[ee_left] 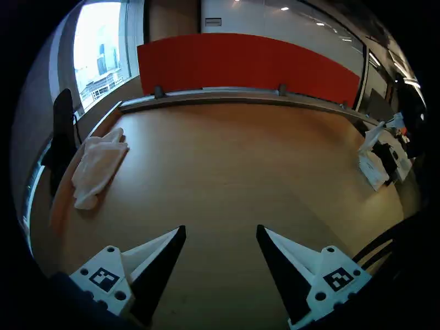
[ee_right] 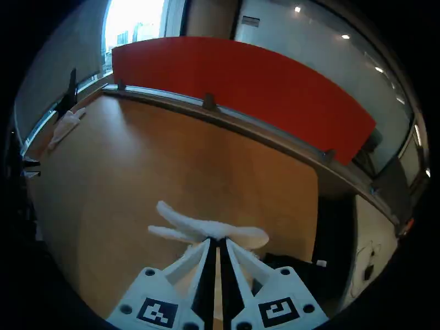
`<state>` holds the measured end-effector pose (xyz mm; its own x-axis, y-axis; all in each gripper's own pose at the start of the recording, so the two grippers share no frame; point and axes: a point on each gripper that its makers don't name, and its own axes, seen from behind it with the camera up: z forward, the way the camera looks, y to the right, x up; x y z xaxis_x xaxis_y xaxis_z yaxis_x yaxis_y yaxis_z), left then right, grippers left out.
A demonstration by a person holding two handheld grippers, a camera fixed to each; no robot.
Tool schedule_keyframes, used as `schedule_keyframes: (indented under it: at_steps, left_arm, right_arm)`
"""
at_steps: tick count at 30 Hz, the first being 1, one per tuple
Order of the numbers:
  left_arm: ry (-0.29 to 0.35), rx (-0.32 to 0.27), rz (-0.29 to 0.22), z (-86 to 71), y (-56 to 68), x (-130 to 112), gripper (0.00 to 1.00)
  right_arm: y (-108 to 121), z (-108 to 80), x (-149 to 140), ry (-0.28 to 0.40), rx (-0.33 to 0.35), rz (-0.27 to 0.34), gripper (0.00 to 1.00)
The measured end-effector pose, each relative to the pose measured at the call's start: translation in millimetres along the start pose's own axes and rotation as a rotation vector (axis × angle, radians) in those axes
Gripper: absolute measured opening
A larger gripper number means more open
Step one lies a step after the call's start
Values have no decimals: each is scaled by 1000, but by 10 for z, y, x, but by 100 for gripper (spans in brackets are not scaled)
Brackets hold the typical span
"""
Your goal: Fold towel
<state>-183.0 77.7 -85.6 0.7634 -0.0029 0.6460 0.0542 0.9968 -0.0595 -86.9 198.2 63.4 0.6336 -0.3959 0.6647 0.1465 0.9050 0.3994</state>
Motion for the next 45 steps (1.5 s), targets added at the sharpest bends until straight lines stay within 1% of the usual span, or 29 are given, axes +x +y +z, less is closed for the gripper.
schedule_keyframes:
  at_steps: [5,9,15,21,30,39,45]
  left_arm:
    - [1,-8,5,-18,29,-14,95]
    - [0,-10,11,-36,44,-35,95]
    - [-6,-11,13,-59,57,-89,95]
    - [-8,-9,18,-92,54,-124,95]
    - [-7,2,9,-138,7,-151,95]
    - [-16,14,14,-171,-33,-206,95]
    - [-22,22,11,-190,-67,-244,95]
  right_arm:
    - [14,-97,-332,-32,-10,26,4]
    - [25,-166,-603,-57,-19,60,4]
    - [107,-218,-955,-103,-44,99,4]
    - [158,-203,-1163,-136,-60,127,4]
    - [212,-186,-1433,-197,-73,144,4]
    - [256,-49,-1731,-260,-88,167,4]
    - [306,56,-1848,-275,-110,192,4]
